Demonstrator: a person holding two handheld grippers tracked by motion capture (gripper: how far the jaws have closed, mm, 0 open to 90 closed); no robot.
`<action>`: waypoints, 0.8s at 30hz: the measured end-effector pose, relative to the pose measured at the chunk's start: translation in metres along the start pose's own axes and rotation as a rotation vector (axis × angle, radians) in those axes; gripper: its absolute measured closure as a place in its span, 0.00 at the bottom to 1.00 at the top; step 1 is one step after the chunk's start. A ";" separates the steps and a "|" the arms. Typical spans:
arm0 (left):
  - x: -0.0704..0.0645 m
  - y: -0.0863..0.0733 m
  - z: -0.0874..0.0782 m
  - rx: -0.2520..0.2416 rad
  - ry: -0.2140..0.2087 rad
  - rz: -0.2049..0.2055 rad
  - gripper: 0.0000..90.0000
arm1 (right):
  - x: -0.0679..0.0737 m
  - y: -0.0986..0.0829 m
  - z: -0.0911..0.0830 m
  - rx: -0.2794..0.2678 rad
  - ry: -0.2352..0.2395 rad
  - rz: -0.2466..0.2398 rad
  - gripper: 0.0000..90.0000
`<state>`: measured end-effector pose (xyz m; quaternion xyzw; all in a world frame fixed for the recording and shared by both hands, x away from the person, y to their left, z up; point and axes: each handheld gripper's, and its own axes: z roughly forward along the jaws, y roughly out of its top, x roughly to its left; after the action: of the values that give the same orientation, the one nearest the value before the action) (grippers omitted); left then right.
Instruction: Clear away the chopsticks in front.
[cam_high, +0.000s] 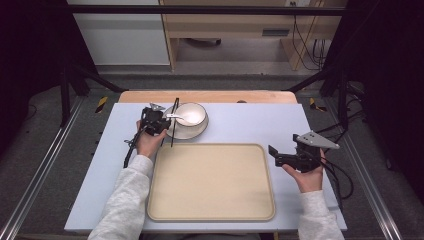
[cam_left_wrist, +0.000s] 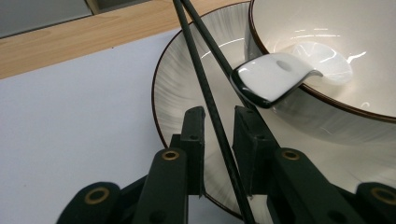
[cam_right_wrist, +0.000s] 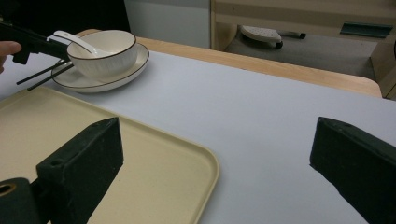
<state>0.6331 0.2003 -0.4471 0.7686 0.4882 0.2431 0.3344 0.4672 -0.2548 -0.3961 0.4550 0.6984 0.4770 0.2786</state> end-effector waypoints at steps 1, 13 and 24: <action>0.000 0.001 0.001 -0.001 -0.004 0.000 0.83 | 0.000 0.000 0.000 0.000 0.000 -0.001 0.03; -0.003 0.000 0.011 0.002 0.022 -0.029 0.92 | -0.001 0.000 -0.001 -0.002 0.001 -0.003 0.04; -0.003 -0.002 0.007 -0.012 0.033 -0.045 0.95 | -0.001 0.000 -0.001 -0.002 0.001 -0.004 0.04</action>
<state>0.6359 0.1965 -0.4538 0.7514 0.5094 0.2509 0.3362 0.4670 -0.2559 -0.3959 0.4530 0.6990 0.4774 0.2798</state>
